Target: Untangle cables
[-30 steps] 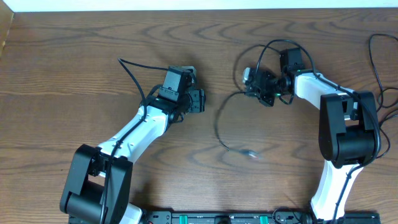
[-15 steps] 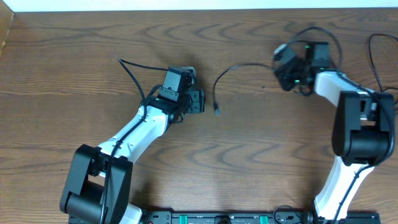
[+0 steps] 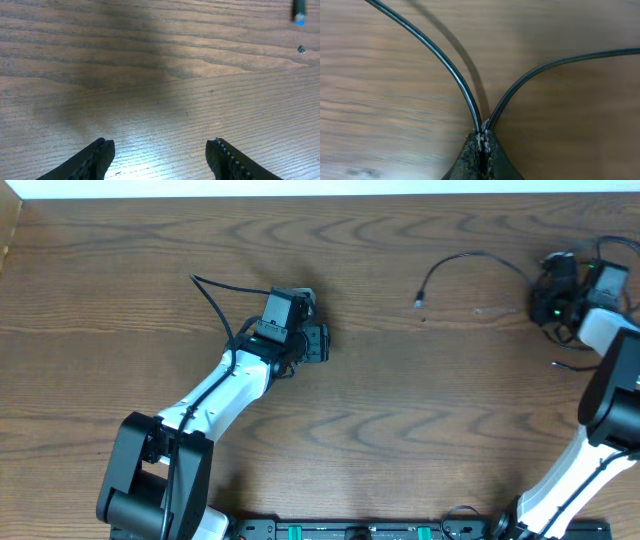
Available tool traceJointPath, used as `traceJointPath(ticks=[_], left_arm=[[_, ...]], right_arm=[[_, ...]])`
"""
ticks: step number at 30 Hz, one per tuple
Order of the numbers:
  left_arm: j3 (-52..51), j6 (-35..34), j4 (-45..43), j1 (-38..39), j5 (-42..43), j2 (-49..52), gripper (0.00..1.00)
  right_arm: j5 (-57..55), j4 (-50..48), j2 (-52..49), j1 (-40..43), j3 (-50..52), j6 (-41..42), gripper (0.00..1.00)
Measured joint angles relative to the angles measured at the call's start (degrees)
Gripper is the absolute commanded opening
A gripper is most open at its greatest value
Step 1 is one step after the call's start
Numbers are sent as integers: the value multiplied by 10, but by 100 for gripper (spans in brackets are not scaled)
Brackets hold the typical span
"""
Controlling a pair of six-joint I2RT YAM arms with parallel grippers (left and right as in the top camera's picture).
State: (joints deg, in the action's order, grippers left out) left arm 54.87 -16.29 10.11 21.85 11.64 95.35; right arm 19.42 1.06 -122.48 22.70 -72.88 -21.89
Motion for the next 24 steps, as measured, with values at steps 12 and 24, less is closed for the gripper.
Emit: traceJointPath(ticks=[12, 24], left_arm=[[0, 0, 3, 0, 0, 0, 64], [0, 0, 3, 0, 0, 0, 64]], right_arm=[[-9, -51, -4, 90, 2, 139, 1], [-8, -19, -5, 133, 3, 199, 1]])
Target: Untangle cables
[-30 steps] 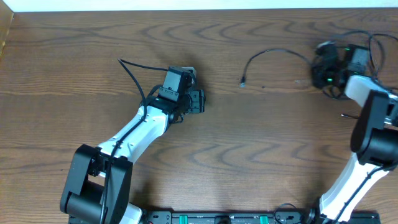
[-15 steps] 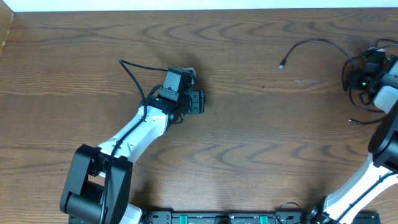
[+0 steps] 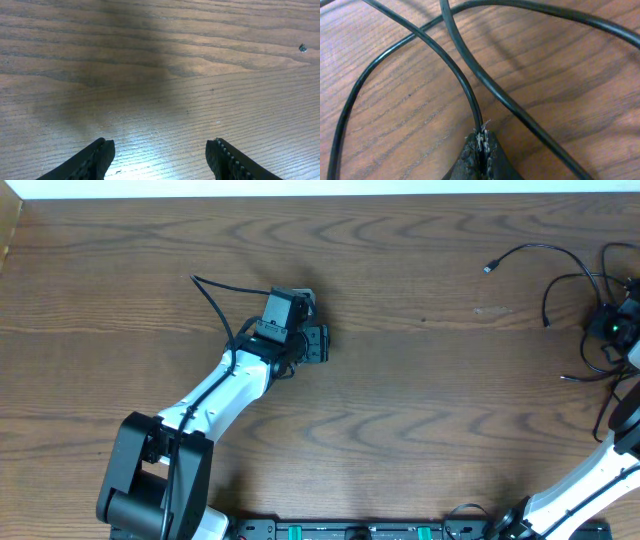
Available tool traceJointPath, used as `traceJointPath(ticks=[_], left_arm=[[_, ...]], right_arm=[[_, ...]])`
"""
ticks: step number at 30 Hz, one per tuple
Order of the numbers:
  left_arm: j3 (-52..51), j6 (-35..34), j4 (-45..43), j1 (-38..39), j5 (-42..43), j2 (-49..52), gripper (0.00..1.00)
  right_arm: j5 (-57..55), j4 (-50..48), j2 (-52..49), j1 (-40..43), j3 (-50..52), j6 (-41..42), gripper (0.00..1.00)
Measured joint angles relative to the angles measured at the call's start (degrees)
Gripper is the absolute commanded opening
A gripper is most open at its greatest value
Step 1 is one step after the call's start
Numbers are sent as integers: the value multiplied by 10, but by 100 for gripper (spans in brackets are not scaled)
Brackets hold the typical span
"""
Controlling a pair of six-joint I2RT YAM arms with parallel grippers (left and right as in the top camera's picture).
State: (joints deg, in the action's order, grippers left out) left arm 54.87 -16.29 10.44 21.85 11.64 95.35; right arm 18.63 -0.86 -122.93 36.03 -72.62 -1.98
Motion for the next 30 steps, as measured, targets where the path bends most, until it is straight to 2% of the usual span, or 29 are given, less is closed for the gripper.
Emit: traceJointPath(ticks=[2, 3, 5, 7, 8, 10, 15, 21, 30], left_arm=[[0, 0, 0, 0, 0, 0, 64], [0, 0, 0, 0, 0, 0, 64], [0, 0, 0, 0, 0, 0, 75], [0, -2, 0, 0, 0, 0, 82], [0, -1, 0, 0, 0, 0, 84], [0, -3, 0, 0, 0, 0, 86], [0, -2, 0, 0, 0, 0, 90], [0, -2, 0, 0, 0, 0, 91], [0, 16, 0, 0, -26, -33, 91]], right_arm=[[0, 2, 0, 0, 0, 23, 1], [1, 3, 0, 0, 0, 36, 4], [7, 5, 0, 0, 0, 66, 23], [25, 5, 0, 0, 0, 84, 47], [38, 4, 0, 0, -1, 90, 68], [58, 3, 1, 0, -1, 97, 99], [87, 13, 15, -3, -2, 97, 99], [85, 51, 56, -10, 3, 82, 99], [57, 163, 247, -81, 4, 38, 99]])
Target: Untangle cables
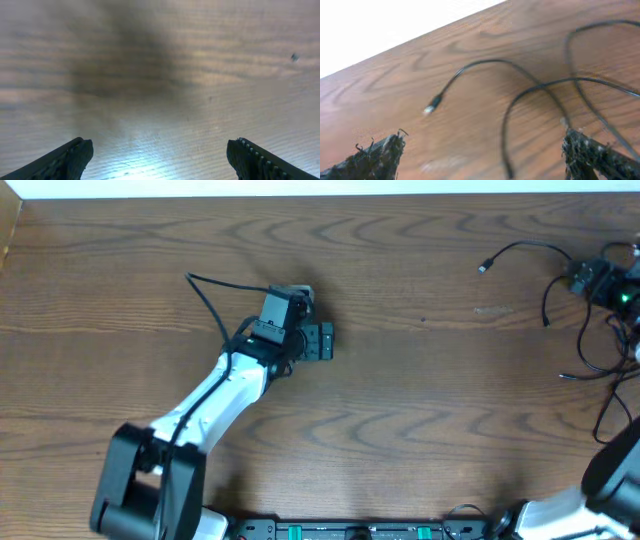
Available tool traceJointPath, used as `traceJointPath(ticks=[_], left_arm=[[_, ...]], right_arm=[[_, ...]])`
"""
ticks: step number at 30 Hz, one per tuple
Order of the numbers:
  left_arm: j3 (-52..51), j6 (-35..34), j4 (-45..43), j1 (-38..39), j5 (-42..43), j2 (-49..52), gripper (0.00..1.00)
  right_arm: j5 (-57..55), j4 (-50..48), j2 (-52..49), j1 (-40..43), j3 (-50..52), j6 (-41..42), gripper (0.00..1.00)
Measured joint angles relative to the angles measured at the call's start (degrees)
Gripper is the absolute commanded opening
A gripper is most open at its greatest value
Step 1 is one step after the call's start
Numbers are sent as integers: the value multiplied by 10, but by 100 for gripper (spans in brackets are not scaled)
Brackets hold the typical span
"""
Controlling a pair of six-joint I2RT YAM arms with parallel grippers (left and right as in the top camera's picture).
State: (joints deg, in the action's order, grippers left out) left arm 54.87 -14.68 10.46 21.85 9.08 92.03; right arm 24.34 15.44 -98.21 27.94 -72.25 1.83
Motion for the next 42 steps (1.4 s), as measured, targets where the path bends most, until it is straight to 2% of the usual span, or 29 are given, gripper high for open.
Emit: traceJointPath(ticks=[7, 11, 17, 25, 42], left_arm=[[0, 33, 37, 0, -58, -116, 91], [0, 52, 70, 0, -95, -168, 91], [0, 60, 74, 0, -114, -215, 91], [0, 60, 74, 0, -121, -226, 91], [0, 62, 74, 0, -122, -226, 92]], right_arm=[[-79, 153, 105, -108, 0, -23, 99], [-118, 212, 142, -157, 0, -25, 99], [-137, 269, 167, -216, 0, -25, 99], [-137, 286, 167, -271, 0, -25, 99], [-139, 293, 167, -272, 0, -25, 99]])
